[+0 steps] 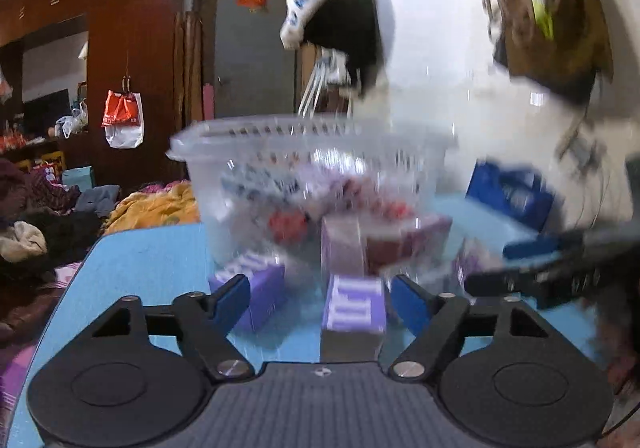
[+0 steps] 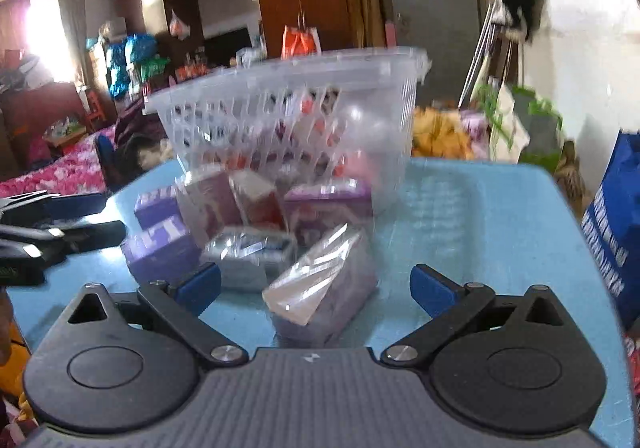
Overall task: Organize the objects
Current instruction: 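Grasp a clear-bagged pink box with right tool while left grasps a purple LU box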
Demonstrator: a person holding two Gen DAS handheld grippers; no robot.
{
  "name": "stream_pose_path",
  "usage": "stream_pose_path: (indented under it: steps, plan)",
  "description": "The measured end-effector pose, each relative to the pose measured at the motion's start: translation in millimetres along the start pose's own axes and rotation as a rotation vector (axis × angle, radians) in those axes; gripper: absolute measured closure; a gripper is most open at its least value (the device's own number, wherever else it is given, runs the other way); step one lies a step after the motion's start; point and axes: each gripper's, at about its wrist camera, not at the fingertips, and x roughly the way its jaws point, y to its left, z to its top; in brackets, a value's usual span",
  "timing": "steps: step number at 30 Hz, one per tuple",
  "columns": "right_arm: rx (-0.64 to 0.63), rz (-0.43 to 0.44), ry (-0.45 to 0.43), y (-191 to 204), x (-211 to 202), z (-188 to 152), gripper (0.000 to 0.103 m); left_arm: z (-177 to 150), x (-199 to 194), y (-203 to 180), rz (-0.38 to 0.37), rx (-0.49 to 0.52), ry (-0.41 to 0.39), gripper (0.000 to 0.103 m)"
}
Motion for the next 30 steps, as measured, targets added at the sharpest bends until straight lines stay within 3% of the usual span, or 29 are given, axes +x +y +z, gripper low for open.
stream_pose_path:
  steps: [2, 4, 10, 12, 15, 30]
  plan:
    - [0.0, -0.004, 0.036, 4, 1, -10, 0.012, -2, 6, -2, -0.01, -0.003, 0.029, 0.036]
    - [-0.021, -0.026, 0.051, 7, 2, -12, 0.014, -6, 12, -5, -0.018, 0.004, 0.057, 0.036]
    - [-0.072, -0.09, 0.071, 20, 4, -19, 0.03, -17, 24, -14, -0.013, 0.01, 0.104, 0.06]
    - [-0.083, -0.095, 0.067, 21, 3, -20, 0.033, -19, 24, -13, -0.011, 0.007, 0.104, 0.061]
    - [-0.081, -0.104, 0.052, 21, 0, -21, 0.046, -21, 21, -13, -0.009, 0.007, 0.091, 0.061]
    - [-0.11, -0.081, -0.079, 28, -17, -24, 0.05, -23, 12, -13, -0.058, -0.003, 0.019, 0.061]
